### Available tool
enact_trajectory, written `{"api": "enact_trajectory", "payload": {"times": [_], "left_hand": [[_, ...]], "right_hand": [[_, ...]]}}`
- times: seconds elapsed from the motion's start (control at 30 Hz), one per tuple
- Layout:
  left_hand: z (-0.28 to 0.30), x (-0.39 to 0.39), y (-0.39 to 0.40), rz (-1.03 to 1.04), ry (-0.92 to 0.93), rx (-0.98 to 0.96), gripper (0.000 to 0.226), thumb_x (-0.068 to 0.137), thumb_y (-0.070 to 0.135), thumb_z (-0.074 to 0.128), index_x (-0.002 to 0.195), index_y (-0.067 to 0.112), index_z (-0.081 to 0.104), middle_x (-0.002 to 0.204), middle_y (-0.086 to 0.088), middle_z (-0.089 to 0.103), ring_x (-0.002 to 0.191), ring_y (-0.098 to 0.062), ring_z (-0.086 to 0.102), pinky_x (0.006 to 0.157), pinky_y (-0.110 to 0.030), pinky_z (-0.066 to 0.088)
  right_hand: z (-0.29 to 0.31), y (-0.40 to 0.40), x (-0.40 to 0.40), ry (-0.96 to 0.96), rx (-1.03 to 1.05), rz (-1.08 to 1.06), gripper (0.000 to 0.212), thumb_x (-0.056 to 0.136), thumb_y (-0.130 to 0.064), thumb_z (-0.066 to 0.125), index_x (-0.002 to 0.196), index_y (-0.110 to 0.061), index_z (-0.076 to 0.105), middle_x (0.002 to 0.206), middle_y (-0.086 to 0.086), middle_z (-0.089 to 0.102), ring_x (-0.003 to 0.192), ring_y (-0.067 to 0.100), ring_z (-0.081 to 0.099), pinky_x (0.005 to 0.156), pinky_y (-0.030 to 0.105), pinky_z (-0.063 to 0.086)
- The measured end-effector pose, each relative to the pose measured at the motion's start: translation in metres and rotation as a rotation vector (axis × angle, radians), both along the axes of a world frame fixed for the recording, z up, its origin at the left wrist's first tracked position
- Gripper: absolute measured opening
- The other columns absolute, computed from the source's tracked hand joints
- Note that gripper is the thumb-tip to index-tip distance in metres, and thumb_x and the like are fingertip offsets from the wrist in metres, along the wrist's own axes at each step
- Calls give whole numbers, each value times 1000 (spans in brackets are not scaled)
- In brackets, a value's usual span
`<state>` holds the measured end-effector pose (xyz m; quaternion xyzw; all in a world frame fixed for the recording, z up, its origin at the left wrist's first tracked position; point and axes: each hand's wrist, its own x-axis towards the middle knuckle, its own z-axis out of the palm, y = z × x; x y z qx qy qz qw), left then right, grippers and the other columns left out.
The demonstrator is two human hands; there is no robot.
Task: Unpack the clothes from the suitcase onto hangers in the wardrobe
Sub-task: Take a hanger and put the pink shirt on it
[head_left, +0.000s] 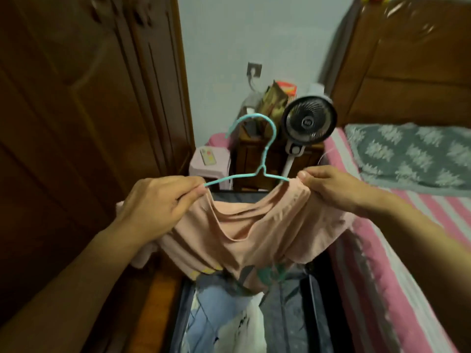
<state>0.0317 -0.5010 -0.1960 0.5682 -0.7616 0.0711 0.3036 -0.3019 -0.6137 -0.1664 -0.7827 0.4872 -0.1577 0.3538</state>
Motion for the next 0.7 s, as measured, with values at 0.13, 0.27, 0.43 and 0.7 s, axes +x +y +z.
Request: {"api": "enact_trajectory", "payload": {"times": [0.13,0.27,0.43,0.7], "left_hand": [[152,-9,25,42,-10,-61,39,104,46,41,109,25,73,98,3,75,86,-23,72,66,-42,58],[249,-7,49,176,121,-47,33,96,57,41,114,38,61,96,5,75,87,-26,71,69,-42,57],[299,-10,83,310,12,-12,37,92,64,37,119,45,53,97,4,77,91,-28,72,73,-44,59],[326,-71,169,499,41,-30,38,96,50,51,113,27,76,110,12,75,100,-11,70,83,-38,58]], "right_hand": [[117,3,-15,-96,-246,-278,37,107,-28,38,82,-8,56,75,-1,55,72,13,51,63,28,35],[147,22,-37,-424,-189,-542,45,103,-49,30,103,-20,64,100,5,63,89,15,55,80,34,42],[139,40,-48,-542,-172,-467,28,107,-31,41,102,-21,67,100,-9,68,98,13,61,77,22,46],[224,38,-48,-166,-637,225,42,100,-49,35,108,-19,63,105,7,67,101,28,59,90,43,46]]}}
